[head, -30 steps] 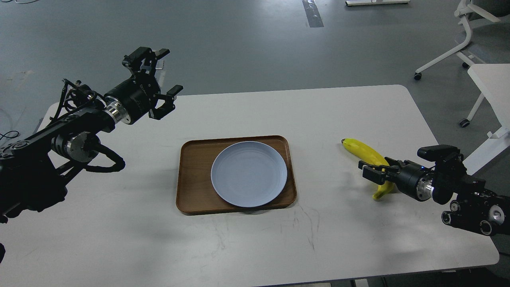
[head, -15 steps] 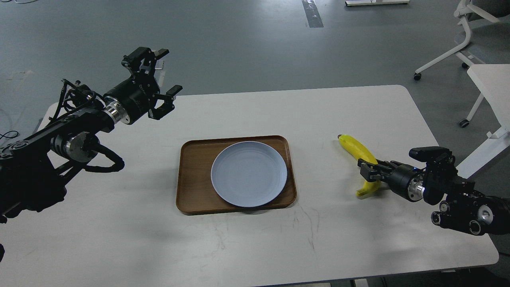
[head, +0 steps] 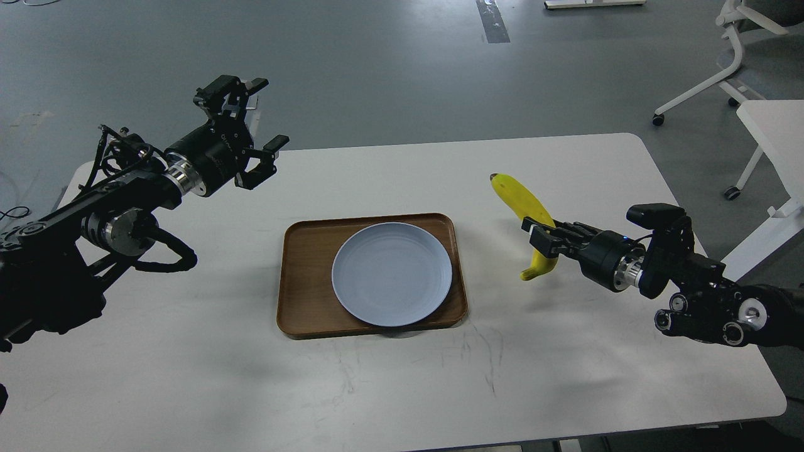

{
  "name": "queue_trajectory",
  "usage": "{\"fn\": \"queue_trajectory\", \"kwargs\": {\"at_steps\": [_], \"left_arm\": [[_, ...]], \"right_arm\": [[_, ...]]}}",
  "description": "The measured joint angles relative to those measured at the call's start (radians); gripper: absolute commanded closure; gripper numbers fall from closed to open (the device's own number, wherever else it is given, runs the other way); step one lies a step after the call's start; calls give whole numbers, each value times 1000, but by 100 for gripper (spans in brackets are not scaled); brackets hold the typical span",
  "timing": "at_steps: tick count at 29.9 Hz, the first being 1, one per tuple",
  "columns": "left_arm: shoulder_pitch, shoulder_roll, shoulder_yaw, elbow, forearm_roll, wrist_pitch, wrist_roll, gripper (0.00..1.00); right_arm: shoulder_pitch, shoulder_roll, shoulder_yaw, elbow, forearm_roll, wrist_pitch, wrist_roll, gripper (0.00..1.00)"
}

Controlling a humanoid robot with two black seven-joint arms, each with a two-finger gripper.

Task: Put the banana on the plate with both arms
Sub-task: 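Carry the banana over the plate and lower it onto the plate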

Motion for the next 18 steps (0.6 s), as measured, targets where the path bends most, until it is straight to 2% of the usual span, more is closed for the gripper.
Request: {"fn": "queue_trajectory", "kwargs": {"at_steps": [3, 7, 12, 18], "left_arm": [[0, 0, 1, 0, 0, 0, 0, 2], [-2, 0, 1, -1, 0, 5, 0, 2], [-3, 3, -3, -11, 0, 9, 0, 2], [-3, 3, -4, -14, 2, 11, 0, 2]], "right_arm": [[36, 26, -11, 18, -3, 9, 18, 100], [81, 116, -46, 15, -5, 12, 41, 100], [130, 245, -118, -19, -5, 13, 52, 100], [179, 333, -174, -35, -2, 13, 68, 100]]}}
